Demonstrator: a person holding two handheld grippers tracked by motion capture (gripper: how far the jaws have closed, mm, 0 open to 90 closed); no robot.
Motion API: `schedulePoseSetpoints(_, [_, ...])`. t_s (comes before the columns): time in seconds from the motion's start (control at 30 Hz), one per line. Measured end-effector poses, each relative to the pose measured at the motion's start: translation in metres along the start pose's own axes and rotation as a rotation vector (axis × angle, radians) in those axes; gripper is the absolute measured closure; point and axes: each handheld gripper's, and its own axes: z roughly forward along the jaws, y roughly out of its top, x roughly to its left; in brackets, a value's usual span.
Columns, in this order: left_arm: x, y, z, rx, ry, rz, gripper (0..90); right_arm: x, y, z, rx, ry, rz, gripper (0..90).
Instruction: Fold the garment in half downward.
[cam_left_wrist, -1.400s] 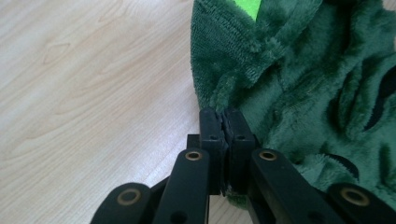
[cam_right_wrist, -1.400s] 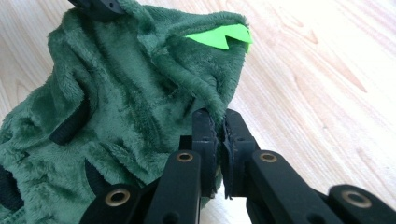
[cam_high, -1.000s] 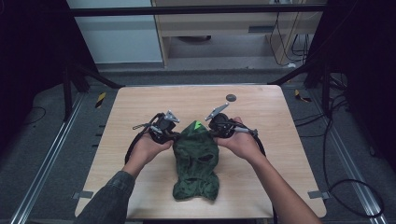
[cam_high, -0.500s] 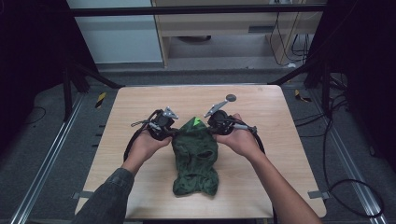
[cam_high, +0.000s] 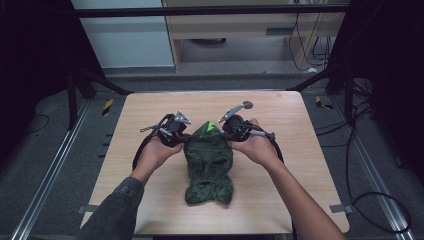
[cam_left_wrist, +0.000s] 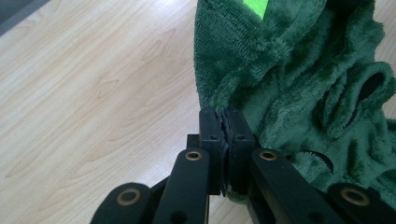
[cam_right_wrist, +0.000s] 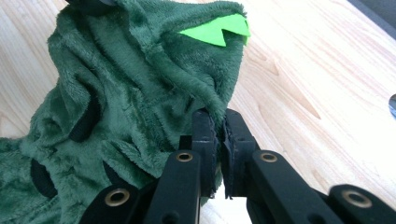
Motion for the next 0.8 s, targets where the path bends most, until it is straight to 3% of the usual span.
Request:
schedulePoseSetpoints(0.27, [-0.0004,0.0010,-0.0004,0.008,0.000,0.014,87.8,0.0001,-0.0025,0.0007,0.001,-0.002,-0.001,85.0])
schedulePoseSetpoints(0.8, [0.0019,0.0083,-0.0026,-0.029,0.020,0.000,87.5,-0.0067,0.0034,-0.0049,-0.037,-0.025,0.017,84.7])
